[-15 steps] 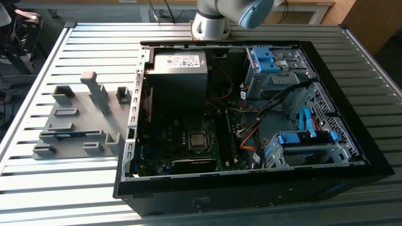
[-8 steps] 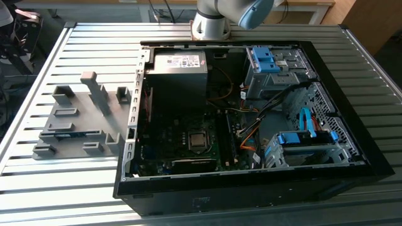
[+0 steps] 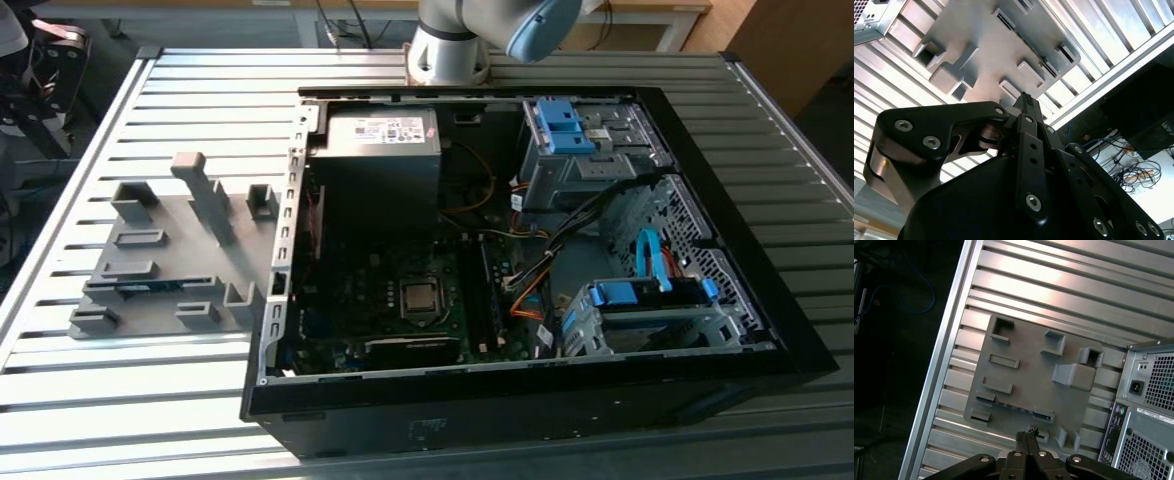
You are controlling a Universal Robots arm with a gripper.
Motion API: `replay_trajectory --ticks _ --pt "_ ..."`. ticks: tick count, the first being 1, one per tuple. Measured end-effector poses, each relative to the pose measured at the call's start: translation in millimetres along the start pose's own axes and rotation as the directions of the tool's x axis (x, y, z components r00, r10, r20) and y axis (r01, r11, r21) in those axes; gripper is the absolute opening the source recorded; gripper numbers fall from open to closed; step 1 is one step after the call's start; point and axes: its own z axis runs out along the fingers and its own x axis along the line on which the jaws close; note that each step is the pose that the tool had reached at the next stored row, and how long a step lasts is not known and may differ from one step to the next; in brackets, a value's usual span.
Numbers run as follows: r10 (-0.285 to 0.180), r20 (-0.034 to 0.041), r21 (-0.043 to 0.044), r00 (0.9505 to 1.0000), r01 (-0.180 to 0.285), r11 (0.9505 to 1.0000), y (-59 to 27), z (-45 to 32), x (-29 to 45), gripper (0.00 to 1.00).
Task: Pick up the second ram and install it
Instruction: 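Pick up the second ram and move it above second insertion slot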
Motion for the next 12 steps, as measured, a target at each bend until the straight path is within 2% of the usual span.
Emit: replay_trajectory --ticks 12 --pt "-0.036 -0.0007 0.0004 0.9994 0.036 0.9994 -0.4 0.0 0.2 0.11"
